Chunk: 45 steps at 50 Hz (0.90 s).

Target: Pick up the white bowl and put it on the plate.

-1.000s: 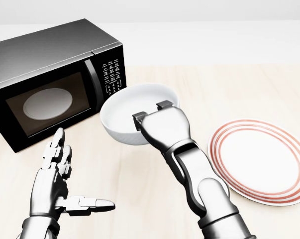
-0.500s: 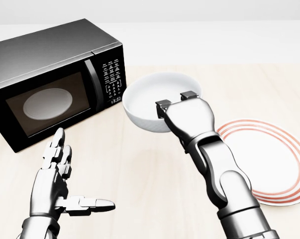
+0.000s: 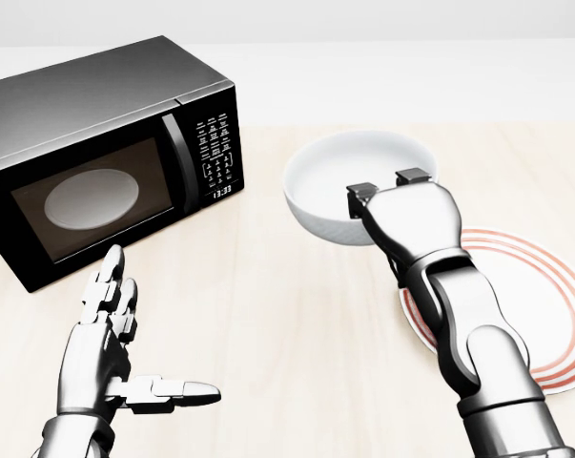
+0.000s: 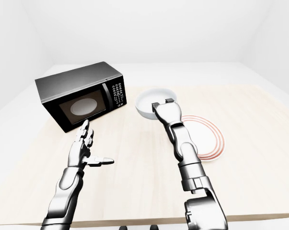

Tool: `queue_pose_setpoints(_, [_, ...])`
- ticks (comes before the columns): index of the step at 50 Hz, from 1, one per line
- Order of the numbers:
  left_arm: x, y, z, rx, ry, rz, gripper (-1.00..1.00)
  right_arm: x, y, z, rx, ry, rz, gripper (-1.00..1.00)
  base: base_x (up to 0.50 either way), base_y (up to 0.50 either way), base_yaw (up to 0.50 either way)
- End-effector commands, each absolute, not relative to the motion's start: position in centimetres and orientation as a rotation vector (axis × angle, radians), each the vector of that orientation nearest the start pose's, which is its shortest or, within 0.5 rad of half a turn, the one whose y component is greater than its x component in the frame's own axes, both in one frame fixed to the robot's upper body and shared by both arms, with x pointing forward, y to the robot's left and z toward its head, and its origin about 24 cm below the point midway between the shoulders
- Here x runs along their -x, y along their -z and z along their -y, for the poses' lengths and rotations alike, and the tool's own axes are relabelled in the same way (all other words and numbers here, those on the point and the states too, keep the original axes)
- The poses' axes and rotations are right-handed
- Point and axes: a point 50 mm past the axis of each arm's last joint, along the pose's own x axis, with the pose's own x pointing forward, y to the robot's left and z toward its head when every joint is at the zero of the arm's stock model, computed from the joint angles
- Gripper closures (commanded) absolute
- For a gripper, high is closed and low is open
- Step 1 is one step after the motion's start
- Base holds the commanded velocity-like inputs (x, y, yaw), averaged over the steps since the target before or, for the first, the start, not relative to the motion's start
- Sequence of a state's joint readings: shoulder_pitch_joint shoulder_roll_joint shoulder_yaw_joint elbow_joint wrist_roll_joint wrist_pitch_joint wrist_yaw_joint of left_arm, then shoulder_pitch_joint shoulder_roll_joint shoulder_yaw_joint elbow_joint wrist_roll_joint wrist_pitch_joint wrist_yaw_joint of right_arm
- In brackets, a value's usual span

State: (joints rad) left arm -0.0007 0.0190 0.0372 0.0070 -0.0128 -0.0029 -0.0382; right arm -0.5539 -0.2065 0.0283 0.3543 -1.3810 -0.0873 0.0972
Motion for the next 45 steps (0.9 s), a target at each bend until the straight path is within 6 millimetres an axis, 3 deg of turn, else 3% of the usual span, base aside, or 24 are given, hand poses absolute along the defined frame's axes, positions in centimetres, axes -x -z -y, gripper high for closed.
queue_pose_setpoints(1, [-25.4,-4.0,-16.0,-0.006,0.001,-0.003,-1.00,-35.1,-13.0,16.3,1.607,-0.013,0.216,1.00,0.00,0.00,0.00])
queue_pose_setpoints(45, [-25.6,-4.0,-15.8,-0.009,0.009,-0.007,-1.00,-33.5,-12.2,21.1,1.583,0.065,0.116,1.00,0.00,0.00,0.00])
